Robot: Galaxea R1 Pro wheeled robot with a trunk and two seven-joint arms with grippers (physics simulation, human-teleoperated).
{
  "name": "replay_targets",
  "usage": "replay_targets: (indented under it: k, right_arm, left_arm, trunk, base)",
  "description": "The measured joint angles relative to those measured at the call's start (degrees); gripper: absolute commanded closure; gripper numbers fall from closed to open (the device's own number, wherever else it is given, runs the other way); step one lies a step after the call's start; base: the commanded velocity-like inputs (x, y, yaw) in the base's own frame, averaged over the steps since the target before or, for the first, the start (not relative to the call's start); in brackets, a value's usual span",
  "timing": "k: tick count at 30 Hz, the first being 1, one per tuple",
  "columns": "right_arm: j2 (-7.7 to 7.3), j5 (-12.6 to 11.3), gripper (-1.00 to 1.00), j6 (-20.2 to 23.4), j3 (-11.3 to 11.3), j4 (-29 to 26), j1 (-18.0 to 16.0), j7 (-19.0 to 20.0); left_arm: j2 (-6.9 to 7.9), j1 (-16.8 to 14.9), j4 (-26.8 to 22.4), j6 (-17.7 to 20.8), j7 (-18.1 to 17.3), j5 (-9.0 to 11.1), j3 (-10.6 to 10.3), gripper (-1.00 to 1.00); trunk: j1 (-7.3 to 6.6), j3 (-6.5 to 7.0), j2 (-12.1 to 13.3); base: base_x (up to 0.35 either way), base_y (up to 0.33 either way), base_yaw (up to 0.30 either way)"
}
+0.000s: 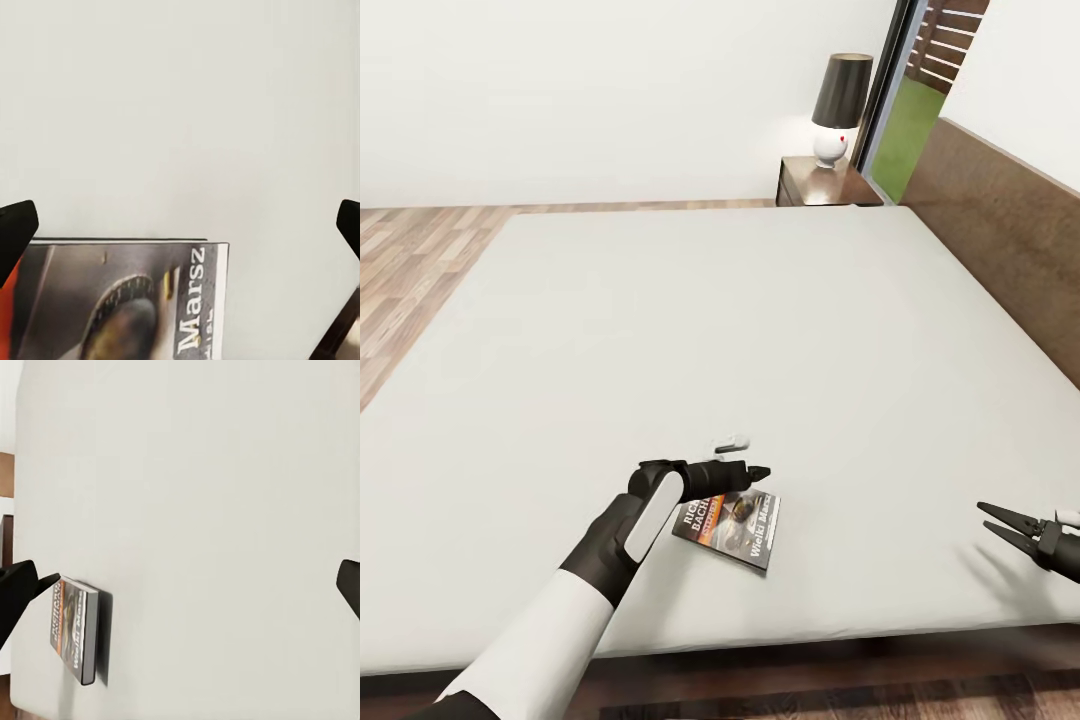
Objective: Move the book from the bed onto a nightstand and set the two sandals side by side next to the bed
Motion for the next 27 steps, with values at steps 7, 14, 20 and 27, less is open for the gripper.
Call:
replay_targets:
  k: [7, 14, 20, 27]
  right_arm:
    - [0.00, 0.00, -1.00, 0.00, 0.01, 0.00, -0.04, 0.00]
    - [0.00, 0.00, -1.00, 0.00, 0.02, 0.00, -0.03, 0.00]
    - [0.00, 0.01, -1.00, -0.01, 0.02, 0.00, -0.02, 0.00]
    - [0.00, 0.00, -1.00, 0.00, 0.02, 0.00, 0.00, 0.00]
  left_arm:
    - [0.00, 0.04, 0.00, 0.00, -0.11, 0.02, 0.00, -1.00]
    - [0.00, 0.02, 0.00, 0.00, -0.12, 0.06, 0.00, -1.00]
    - [0.00, 0.04, 0.00, 0.00, -0.12, 0.05, 0.00, -1.00]
    - [0.00, 0.03, 0.00, 0.00, -0.12, 0.07, 0.00, -1.00]
  trunk:
    - [0.00, 0.00, 0.00]
    - [0.00, 0.00, 0.00]
    - [0.43, -0.35, -0.79]
    - [0.44, -0.36, -0.80]
  base:
    - [0.000, 0.000, 0.000]
    - [0.000, 0.000, 0.000]
    - [0.000, 0.000, 0.000]
    - [0.000, 0.000, 0.000]
